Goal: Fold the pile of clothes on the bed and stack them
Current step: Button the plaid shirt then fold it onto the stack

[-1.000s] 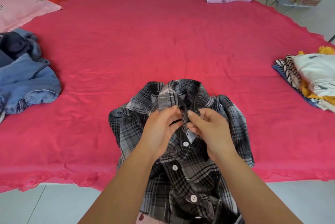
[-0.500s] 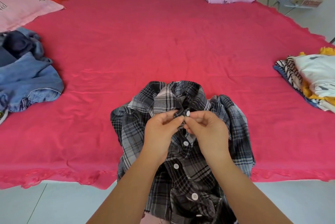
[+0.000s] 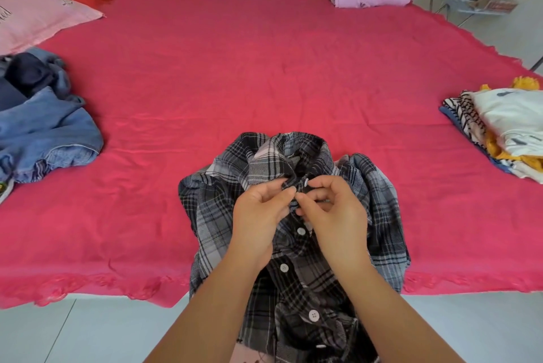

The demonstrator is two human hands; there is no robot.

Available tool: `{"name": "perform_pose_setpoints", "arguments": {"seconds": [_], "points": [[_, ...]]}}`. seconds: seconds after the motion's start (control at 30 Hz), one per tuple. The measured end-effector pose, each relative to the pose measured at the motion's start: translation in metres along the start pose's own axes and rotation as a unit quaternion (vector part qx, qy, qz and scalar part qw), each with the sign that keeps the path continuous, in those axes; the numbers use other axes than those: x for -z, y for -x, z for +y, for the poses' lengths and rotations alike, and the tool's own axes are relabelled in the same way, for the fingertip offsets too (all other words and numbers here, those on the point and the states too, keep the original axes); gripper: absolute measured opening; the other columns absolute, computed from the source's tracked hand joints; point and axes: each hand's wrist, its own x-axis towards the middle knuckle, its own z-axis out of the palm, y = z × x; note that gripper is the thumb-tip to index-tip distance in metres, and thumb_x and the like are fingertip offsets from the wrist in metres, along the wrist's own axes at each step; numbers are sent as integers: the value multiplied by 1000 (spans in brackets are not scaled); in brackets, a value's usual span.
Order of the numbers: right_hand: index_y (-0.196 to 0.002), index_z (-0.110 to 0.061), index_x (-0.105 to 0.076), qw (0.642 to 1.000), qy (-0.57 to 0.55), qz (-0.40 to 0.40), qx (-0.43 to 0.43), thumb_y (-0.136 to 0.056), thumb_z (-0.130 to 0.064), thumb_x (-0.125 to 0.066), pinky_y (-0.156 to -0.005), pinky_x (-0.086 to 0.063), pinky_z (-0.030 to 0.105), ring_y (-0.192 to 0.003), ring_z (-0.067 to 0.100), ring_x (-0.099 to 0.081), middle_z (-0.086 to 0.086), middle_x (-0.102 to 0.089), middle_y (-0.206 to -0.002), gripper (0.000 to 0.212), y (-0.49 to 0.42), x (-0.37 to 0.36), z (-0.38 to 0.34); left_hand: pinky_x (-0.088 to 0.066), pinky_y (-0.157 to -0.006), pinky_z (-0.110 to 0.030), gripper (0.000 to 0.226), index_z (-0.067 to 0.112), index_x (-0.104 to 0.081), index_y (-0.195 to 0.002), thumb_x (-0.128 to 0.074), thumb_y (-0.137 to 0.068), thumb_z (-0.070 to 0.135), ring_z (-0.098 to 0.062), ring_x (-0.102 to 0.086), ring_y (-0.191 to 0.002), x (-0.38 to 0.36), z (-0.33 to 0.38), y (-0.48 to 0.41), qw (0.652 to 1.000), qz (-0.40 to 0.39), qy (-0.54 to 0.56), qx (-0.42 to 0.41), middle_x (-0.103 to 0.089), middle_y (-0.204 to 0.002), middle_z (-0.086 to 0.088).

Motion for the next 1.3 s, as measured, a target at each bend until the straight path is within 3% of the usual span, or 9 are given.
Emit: {"name": "perform_pose_setpoints", "arguments": {"seconds": [0.1,0.27,0.47,0.6,0.77,0.87,1.07,1.2,1.3], "points": [[-94,-28,-55,995,-73,-37,-64,-83,-13,-68,-60,-52,20,-63,7,-67,1,-68,-75,22,-4,2,-3,-49,-77,-21,18,24,-62,-88,-64,-85,7,-6,-62,-83,0,2,2,1000,-3,5,7,-61,-79,8],[-90,-22,-59,988,-111,-74,-81,-85,-8,-64,-56,-52,19,-61,8,-66,0,-65,-69,16,-8,5,-3,-51,-84,-24,18,17,-62,-100,-62,-86,5,-4,-63,-83,3,5,3,999,-16,6,31,-66,-82,8],[-78,-14,-60,986,-111,-99,-71,-82,-6,-67,-58,-50,22,-58,7,-61,-1,-61,-63,11,-16,8,-4,-50,-79,-22,45,0,-48,-129,-61,-86,6,-8,-60,-92,6,4,2,998,-23,8,52,-62,-99,1],[-74,-19,-63,999,-3,-21,-27,-83,-14,-68,-67,-54,30,-66,14,-65,-2,-67,-65,11,-24,12,1,-49,-73,-20,26,5,-58,-112,-61,-86,4,-3,-59,-85,9,6,4,998,-20,22,56,-61,-92,5],[-76,-21,-62,986,143,-17,82,-83,-16,-67,-63,-46,12,-63,4,-61,-10,-64,-66,10,-17,8,-1,-49,-76,-21,16,21,-62,-90,-64,-84,7,-2,-63,-83,3,10,8,999,-20,12,49,-66,-87,6],[-76,-25,-63,986,139,-12,88,-82,-17,-68,-63,-44,9,-63,3,-61,-11,-64,-67,11,-13,6,0,-50,-79,-23,18,19,-63,-97,-68,-82,9,-7,-64,-91,0,9,8,999,13,6,36,-67,-96,1],[-77,-23,-66,992,100,-18,72,-81,-13,-69,-64,-46,10,-63,6,-61,-11,-65,-70,11,-11,8,1,-53,-77,-22,16,26,-67,-90,-70,-81,13,-4,-64,-83,-1,7,11,995,37,-93,-30,-65,-84,10],[-77,-21,-67,997,59,-27,48,-83,-10,-67,-66,-52,25,-60,10,-62,-8,-66,-68,13,-13,11,2,-53,-84,-24,20,31,-67,-92,-68,-83,13,-3,-67,-86,3,10,12,980,-5,-186,-77,-67,-89,15],[-75,-24,-66,998,34,-28,40,-83,-6,-66,-64,-50,21,-56,5,-60,-8,-66,-68,20,-13,13,2,-55,-75,-17,27,29,-66,-87,-57,-89,3,-1,-68,-73,5,14,13,979,-46,-181,-77,-68,-81,7]]}}
